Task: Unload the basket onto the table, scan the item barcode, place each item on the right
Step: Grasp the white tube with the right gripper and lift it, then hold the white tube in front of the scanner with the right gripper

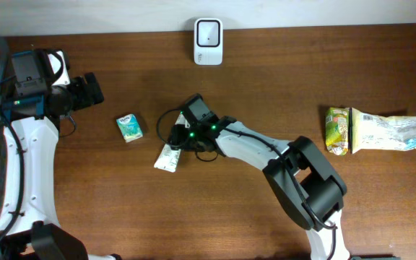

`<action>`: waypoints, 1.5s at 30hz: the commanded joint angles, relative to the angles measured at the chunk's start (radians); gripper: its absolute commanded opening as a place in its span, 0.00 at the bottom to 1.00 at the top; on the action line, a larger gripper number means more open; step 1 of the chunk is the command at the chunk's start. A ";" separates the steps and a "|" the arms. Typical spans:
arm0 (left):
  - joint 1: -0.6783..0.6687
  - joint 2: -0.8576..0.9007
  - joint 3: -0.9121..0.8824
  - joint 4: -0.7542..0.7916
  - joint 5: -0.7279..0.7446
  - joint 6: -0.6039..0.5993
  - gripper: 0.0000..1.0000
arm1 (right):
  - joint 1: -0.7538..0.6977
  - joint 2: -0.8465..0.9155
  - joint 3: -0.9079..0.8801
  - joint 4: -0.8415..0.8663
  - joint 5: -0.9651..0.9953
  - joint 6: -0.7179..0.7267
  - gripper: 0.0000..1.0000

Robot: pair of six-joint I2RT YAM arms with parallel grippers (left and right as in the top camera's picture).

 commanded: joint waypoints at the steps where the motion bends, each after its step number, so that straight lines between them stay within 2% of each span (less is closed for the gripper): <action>1: 0.001 -0.002 0.000 0.002 -0.003 0.013 0.99 | 0.012 0.024 -0.008 -0.040 0.018 0.054 0.51; 3: 0.001 -0.002 0.000 0.002 -0.003 0.013 0.99 | 0.009 0.024 -0.008 -0.071 0.018 0.053 0.36; 4: 0.001 -0.002 0.000 0.002 -0.003 0.013 0.99 | 0.005 0.024 -0.008 -0.088 0.018 0.053 0.24; 6: 0.001 -0.002 0.000 0.002 -0.003 0.013 0.99 | -0.018 0.022 -0.008 -0.109 -0.049 0.026 0.06; 7: 0.001 -0.002 0.000 0.002 -0.003 0.013 0.99 | -0.043 0.018 -0.006 -0.105 -0.139 -0.017 0.04; 11: 0.001 -0.002 0.000 0.002 -0.003 0.013 0.99 | -0.146 -0.002 -0.001 -0.101 -0.443 -0.192 0.04; 14: 0.001 -0.002 0.000 0.002 -0.003 0.013 0.99 | -0.235 -0.029 -0.001 -0.105 -0.774 -0.401 0.04; 17: 0.001 -0.002 0.000 0.002 -0.003 0.013 0.99 | -0.322 -0.081 -0.001 -0.109 -0.978 -0.511 0.04; 20: 0.001 -0.002 0.000 0.002 -0.003 0.013 0.99 | -0.392 -0.145 -0.001 -0.150 -0.977 -0.581 0.04; 24: 0.001 -0.002 0.000 0.002 -0.003 0.013 0.99 | -0.499 -0.285 -0.001 -0.287 -0.974 -0.691 0.04; 27: 0.001 -0.002 0.000 0.002 -0.003 0.013 0.99 | -0.549 -0.388 -0.001 -0.346 -0.969 -0.708 0.04; 34: 0.001 -0.002 0.000 0.002 -0.003 0.013 0.99 | -0.560 -0.598 0.000 -0.349 -0.958 -0.699 0.04; 42: 0.001 -0.002 0.000 0.002 -0.003 0.013 0.99 | -0.558 -0.676 0.006 -0.352 -0.896 -0.653 0.04; 45: 0.001 -0.002 0.000 0.002 -0.003 0.013 0.99 | -0.504 -0.676 0.023 -0.360 -0.674 -0.573 0.04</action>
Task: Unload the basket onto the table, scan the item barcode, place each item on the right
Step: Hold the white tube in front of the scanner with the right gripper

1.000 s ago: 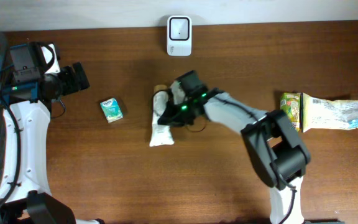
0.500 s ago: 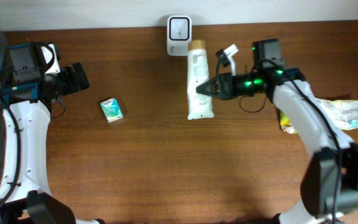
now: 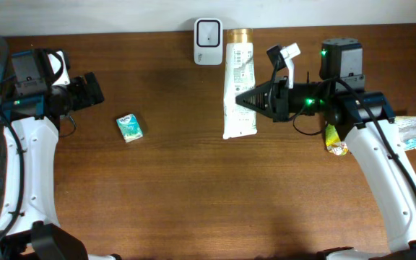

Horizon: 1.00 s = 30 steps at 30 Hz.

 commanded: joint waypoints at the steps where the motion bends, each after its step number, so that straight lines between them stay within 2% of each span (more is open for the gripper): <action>1: 0.001 -0.002 0.000 0.003 -0.003 0.013 0.99 | 0.077 -0.027 0.061 -0.024 0.270 0.067 0.04; 5: 0.001 -0.002 0.000 0.003 -0.003 0.013 0.99 | 0.197 0.025 0.298 -0.206 0.708 0.009 0.04; 8: 0.001 -0.002 0.000 0.003 -0.003 0.013 0.99 | 0.291 0.143 0.533 -0.305 1.027 -0.087 0.04; 10: 0.001 -0.002 0.000 0.003 -0.003 0.013 0.99 | 0.343 0.266 0.656 -0.311 1.262 -0.168 0.04; 14: 0.001 -0.002 0.000 0.003 -0.003 0.013 0.99 | 0.392 0.446 0.693 -0.159 1.602 -0.297 0.04; 16: 0.001 -0.002 0.000 0.003 -0.003 0.013 0.99 | 0.406 0.556 0.693 -0.003 1.784 -0.432 0.04; 17: 0.001 -0.002 0.000 0.003 -0.003 0.013 0.99 | 0.406 0.628 0.693 0.108 1.868 -0.547 0.04; 21: 0.001 -0.002 0.000 0.003 -0.003 0.013 0.99 | 0.392 0.805 0.693 0.437 2.012 -0.816 0.06; 23: 0.001 -0.002 0.000 0.003 -0.003 0.013 0.99 | 0.378 0.870 0.693 0.548 2.008 -0.930 0.07; 26: 0.001 -0.002 0.000 0.003 -0.003 0.013 0.99 | 0.366 0.938 0.693 0.596 1.995 -1.074 0.07; 28: 0.001 -0.002 0.000 0.003 -0.003 0.013 0.99 | 0.362 0.966 0.693 0.598 1.962 -1.080 0.13; 30: 0.001 -0.002 0.000 0.003 -0.003 0.013 0.99 | 0.359 0.980 0.693 0.599 1.902 -1.079 0.13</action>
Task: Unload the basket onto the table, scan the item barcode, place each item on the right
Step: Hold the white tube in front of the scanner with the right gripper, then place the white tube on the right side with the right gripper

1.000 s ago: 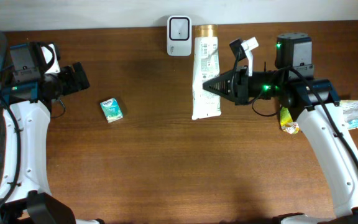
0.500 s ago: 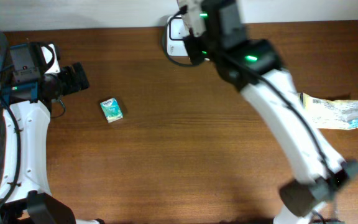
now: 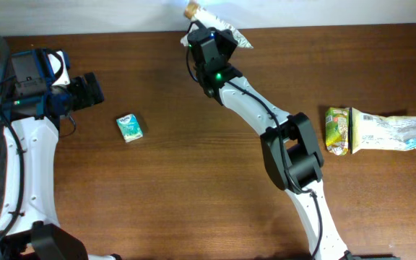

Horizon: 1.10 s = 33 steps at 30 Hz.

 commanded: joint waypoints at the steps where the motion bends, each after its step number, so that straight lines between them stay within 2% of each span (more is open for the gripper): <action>1: 0.001 -0.002 0.000 0.002 -0.003 0.013 0.99 | -0.009 0.003 0.026 0.026 -0.047 -0.053 0.13; 15: 0.001 -0.002 0.000 0.002 -0.003 0.013 0.99 | -0.033 0.013 0.026 0.036 -0.053 -0.052 0.04; 17: 0.001 -0.002 0.000 0.002 -0.003 0.013 0.99 | -0.033 -0.008 0.026 0.035 -0.026 -0.013 0.04; 20: 0.001 -0.002 0.000 0.002 -0.003 0.013 0.99 | -0.035 -0.061 0.026 -0.028 -0.047 0.121 0.04; 24: 0.001 -0.002 0.000 0.002 -0.003 0.013 0.99 | -0.053 -0.206 0.026 -0.298 -0.325 0.317 0.04; 30: 0.001 -0.002 0.000 0.002 -0.003 0.013 0.99 | -0.114 -0.436 0.026 -0.526 -0.606 0.644 0.04; 33: 0.001 -0.002 0.000 0.002 -0.003 0.013 0.99 | -0.198 -0.564 0.026 -0.690 -0.803 0.859 0.04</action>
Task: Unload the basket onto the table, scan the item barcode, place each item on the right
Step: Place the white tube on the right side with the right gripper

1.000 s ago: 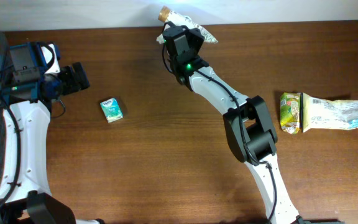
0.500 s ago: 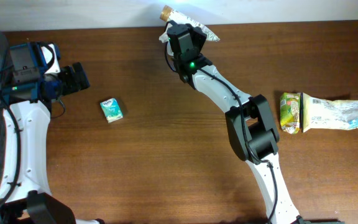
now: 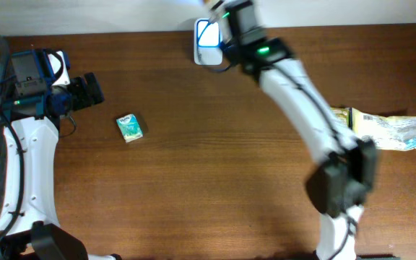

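Observation:
The white barcode scanner point(image 3: 206, 36) stands at the table's far edge, its face glowing blue. My right arm reaches across to it, and the right gripper point(image 3: 221, 10) is right over the scanner's top. The wrist hides the fingers. Only a white sliver of the tube point(image 3: 208, 6) it carries shows at the frame's top edge. My left gripper point(image 3: 97, 89) hovers at the far left with its fingers apart, holding nothing.
A small green packet point(image 3: 128, 128) lies left of centre. At the right edge lie a white snack bag point(image 3: 392, 132) and a green packet point(image 3: 338, 114) partly behind my right arm. A grey basket stands off the left side.
My right arm has swung so that the wrist now sits just right of the scanner. The tube, which stuck out over the table's far edge, is now almost hidden. The scanner's face now glows blue.
My right gripper was down on the white tube at the table's middle. It then held the tube up to the right of the scanner, then at the far edge above it, and now right over the lit scanner. The left arm stayed still.

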`<action>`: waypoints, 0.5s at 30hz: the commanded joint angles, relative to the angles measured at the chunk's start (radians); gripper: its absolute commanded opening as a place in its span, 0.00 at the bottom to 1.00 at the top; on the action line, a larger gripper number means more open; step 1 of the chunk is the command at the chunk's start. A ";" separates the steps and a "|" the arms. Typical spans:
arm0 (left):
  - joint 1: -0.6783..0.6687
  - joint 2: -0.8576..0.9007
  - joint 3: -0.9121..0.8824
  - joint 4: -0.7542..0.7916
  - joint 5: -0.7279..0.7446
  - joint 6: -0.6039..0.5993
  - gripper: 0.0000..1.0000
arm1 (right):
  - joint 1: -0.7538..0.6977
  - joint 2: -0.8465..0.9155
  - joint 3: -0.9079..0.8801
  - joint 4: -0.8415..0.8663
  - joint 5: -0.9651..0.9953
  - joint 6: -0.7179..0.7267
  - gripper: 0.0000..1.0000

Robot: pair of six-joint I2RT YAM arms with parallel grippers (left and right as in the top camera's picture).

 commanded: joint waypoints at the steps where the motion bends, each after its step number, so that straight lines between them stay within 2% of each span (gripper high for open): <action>1: 0.001 -0.002 0.000 0.002 -0.003 0.013 0.99 | -0.124 -0.198 0.024 -0.154 -0.277 0.341 0.04; 3: 0.001 -0.002 0.000 0.002 -0.003 0.013 0.99 | -0.212 -0.234 0.024 -0.313 -0.310 0.424 0.04; 8: 0.001 -0.002 0.000 0.002 -0.003 0.013 0.99 | -0.417 -0.170 0.005 -0.650 -0.307 0.450 0.04; 11: 0.001 -0.002 0.000 0.002 -0.003 0.013 0.99 | -0.465 -0.112 -0.043 -0.707 -0.311 0.415 0.04; 13: 0.001 -0.002 0.000 0.002 -0.003 0.013 0.99 | -0.476 -0.055 -0.111 -0.723 -0.310 0.304 0.04; 15: 0.001 -0.002 0.000 0.002 -0.003 0.013 0.99 | -0.476 -0.008 -0.169 -0.720 -0.304 0.257 0.04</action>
